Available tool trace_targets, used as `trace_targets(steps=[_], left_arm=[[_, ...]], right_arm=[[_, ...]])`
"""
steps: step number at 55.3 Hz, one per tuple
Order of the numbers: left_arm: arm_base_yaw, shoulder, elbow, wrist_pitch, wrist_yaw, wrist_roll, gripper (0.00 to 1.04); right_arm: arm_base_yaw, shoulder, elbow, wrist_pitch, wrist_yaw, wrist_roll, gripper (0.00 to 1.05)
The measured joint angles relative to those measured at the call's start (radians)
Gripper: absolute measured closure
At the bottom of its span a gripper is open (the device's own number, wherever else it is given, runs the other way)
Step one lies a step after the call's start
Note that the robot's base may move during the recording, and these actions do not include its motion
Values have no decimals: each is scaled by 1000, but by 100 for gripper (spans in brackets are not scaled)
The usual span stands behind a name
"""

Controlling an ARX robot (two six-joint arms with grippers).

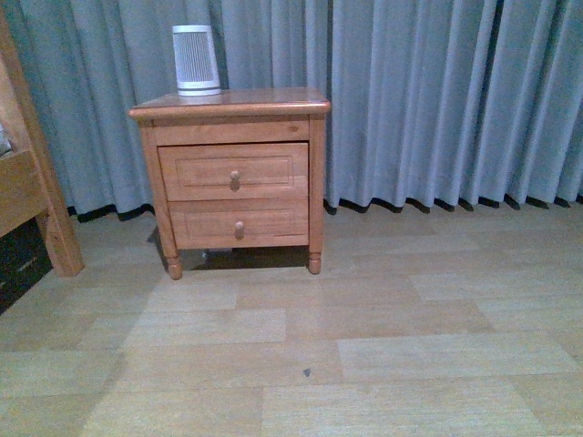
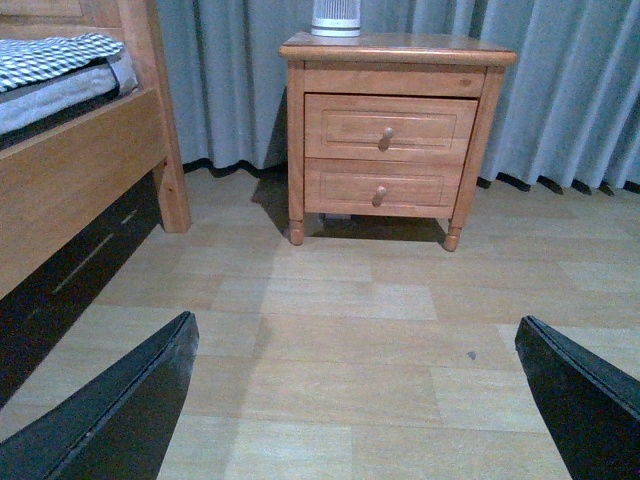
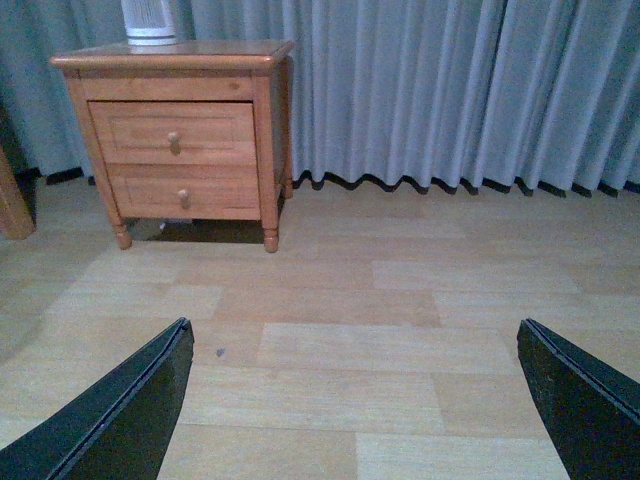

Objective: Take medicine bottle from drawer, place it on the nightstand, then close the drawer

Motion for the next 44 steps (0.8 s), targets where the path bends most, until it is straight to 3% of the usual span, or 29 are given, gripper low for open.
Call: trace_targets(steps=[44], left_arm=[[0,0,0,0,0,0,6]], right_arm=[[0,0,0,0,0,0,7]])
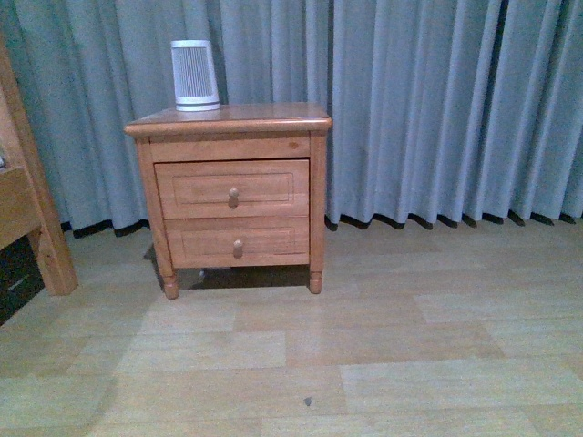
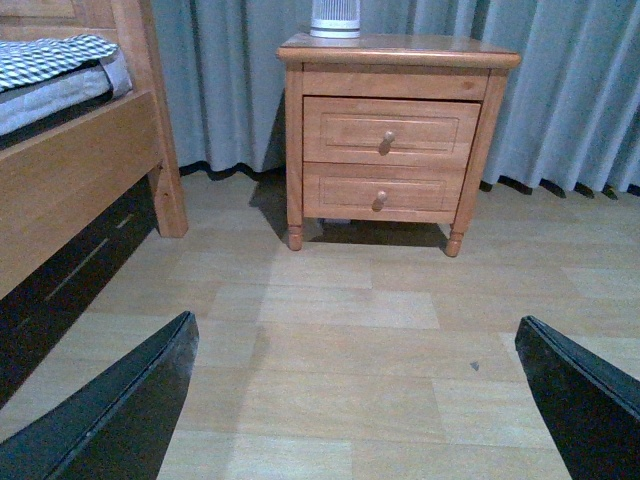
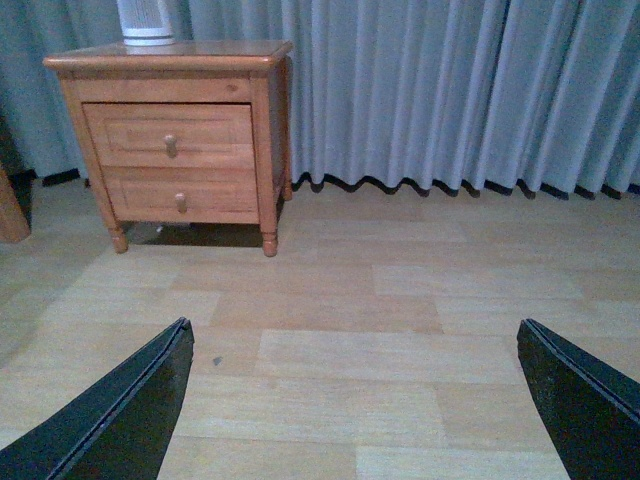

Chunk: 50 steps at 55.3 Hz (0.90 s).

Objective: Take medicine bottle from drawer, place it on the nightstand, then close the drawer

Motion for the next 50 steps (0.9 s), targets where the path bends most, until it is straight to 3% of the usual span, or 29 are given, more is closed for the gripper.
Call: trace_targets(steps=[50], left_arm=[[0,0,0,0,0,0,6]], right_arm=[[0,0,0,0,0,0,7]])
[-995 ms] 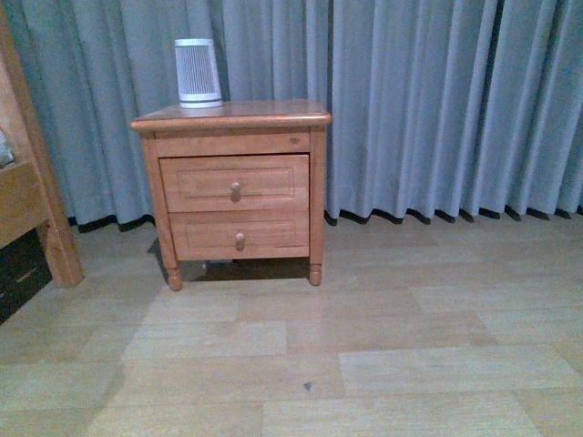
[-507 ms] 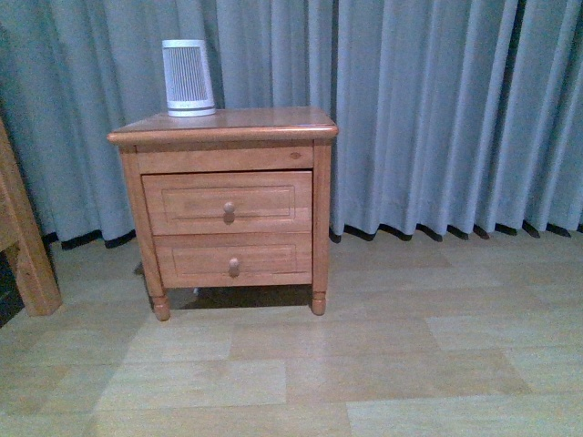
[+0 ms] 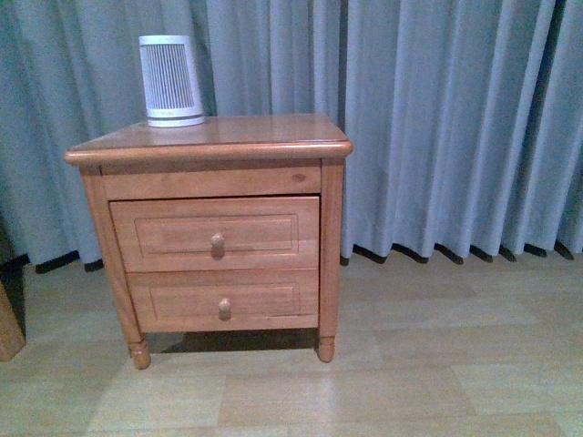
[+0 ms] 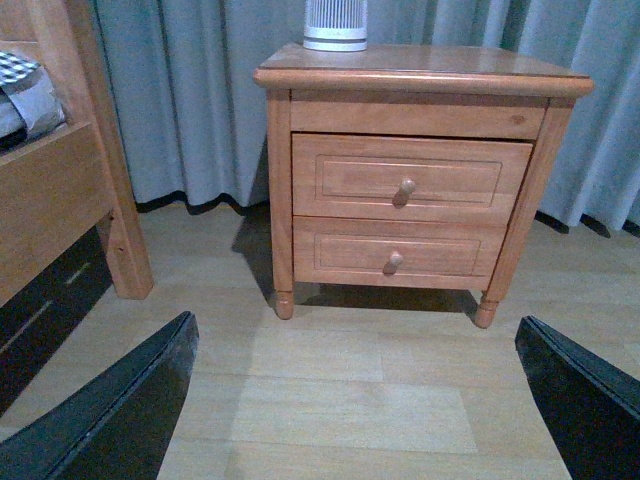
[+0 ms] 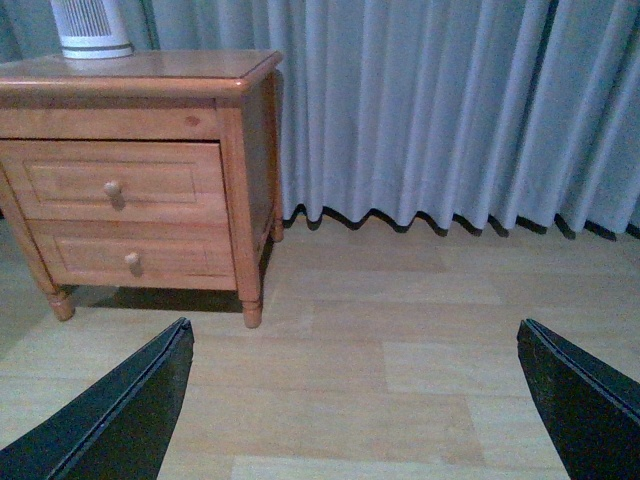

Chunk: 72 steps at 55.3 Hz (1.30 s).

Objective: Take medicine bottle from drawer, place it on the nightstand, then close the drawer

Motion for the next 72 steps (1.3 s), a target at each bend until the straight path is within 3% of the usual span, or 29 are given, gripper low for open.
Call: trace_targets(steps=[30,34,36,51,60,72], left_arm=[[1,4,1,-6,2,-3,6],[8,140,89,-153,48,-121,6],[12,268,153,-152,75,-182,6],[-18,984,637,278,86,-278,6],[-95,1324,753,447,36,-257,6],[-207,1660,785,698,-125,-147,6]], right_arm=[[0,0,0,0,0,0,7],[0,0,0,0,0,0,7],[0,0,0,0,-1,0,7],[0,0,0,0,0,0,7],[0,0,0,0,0,0,7],[0,0,0,0,0,0,7]])
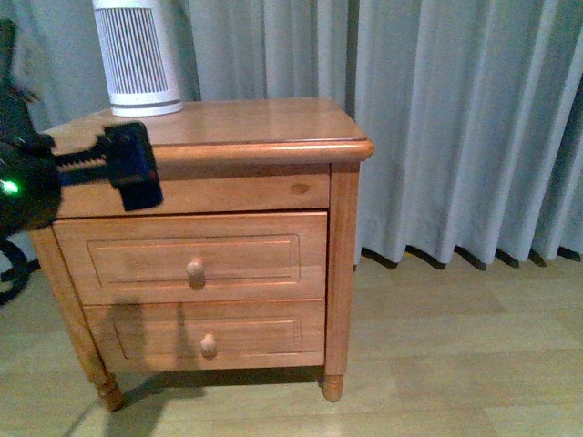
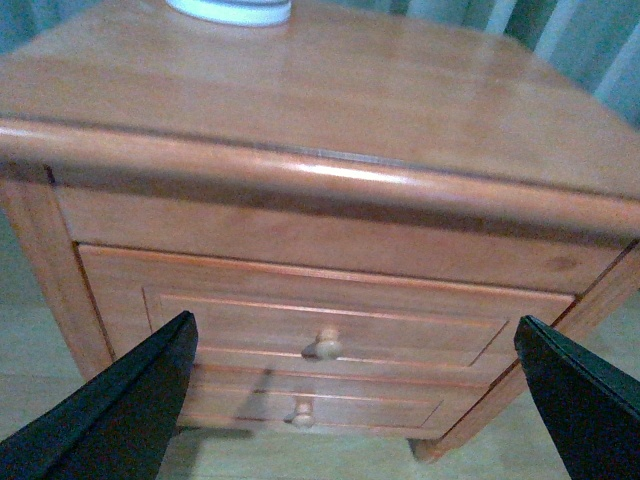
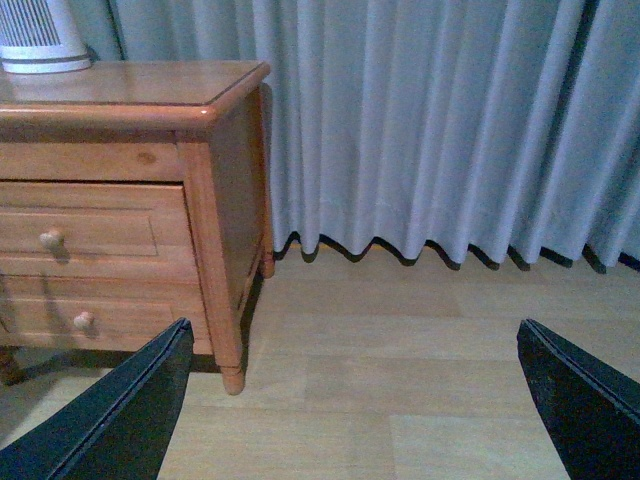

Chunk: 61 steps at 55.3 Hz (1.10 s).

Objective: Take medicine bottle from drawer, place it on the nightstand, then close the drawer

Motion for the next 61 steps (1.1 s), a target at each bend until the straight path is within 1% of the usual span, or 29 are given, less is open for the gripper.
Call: trace_targets(steps=[4,10,16,22,34,45,52,61], left_arm=[[-34,106,10,63,-36,31,6],[-78,232,49,101,-70,51,6],[-106,327,103,120,-93,68,6],[-117,406,172,120,-107,84,6],[-110,533,314,96,-113,106,6],[-91,610,405,50,-108,106,6],[-64,657,475,-3,-99,66,6],[-37,692,523,-19,-79,30,6]], right_arm=[[0,0,0,0,0,0,7],[0,0,0,0,0,0,7],[0,0,0,0,0,0,7],[0,0,0,0,0,0,7],[0,0,0,0,0,0,7],[0,0,0,0,0,0,7],[0,0,0,0,0,0,7],[0,0,0,0,0,0,7]])
